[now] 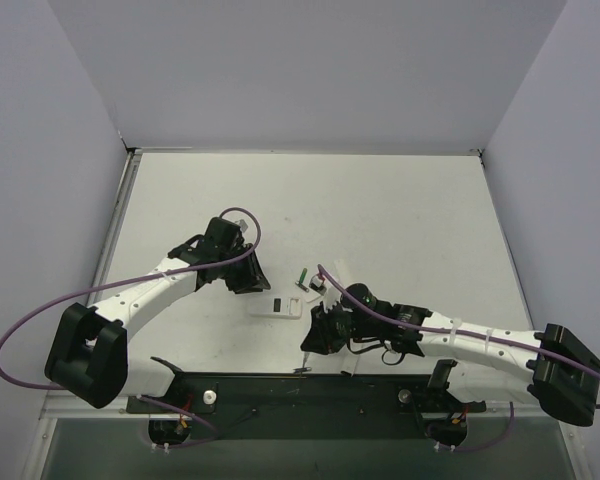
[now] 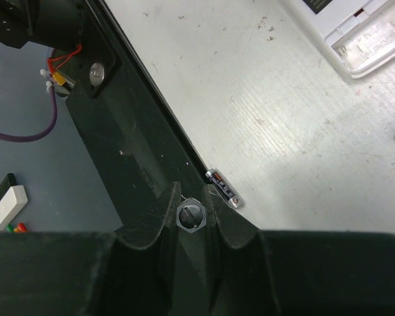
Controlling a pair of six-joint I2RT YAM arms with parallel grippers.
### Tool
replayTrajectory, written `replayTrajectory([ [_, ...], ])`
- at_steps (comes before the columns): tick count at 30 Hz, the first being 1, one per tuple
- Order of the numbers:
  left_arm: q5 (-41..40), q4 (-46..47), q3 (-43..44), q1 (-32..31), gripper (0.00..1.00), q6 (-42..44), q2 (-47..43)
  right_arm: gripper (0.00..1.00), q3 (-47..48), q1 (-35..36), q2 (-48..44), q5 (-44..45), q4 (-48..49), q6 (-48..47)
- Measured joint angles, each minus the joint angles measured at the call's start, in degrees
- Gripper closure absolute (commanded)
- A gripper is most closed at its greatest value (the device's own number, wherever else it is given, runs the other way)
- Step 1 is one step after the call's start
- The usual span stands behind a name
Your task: Unload the batteries from the remote control
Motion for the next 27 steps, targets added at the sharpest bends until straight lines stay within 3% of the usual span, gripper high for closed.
replayTrajectory([
  [27, 0.24, 0.68, -1.60, 0.00, 0.62, -0.04, 0.07, 1.00, 2.78, 0.24, 3.08, 7.32, -3.04, -2.93],
])
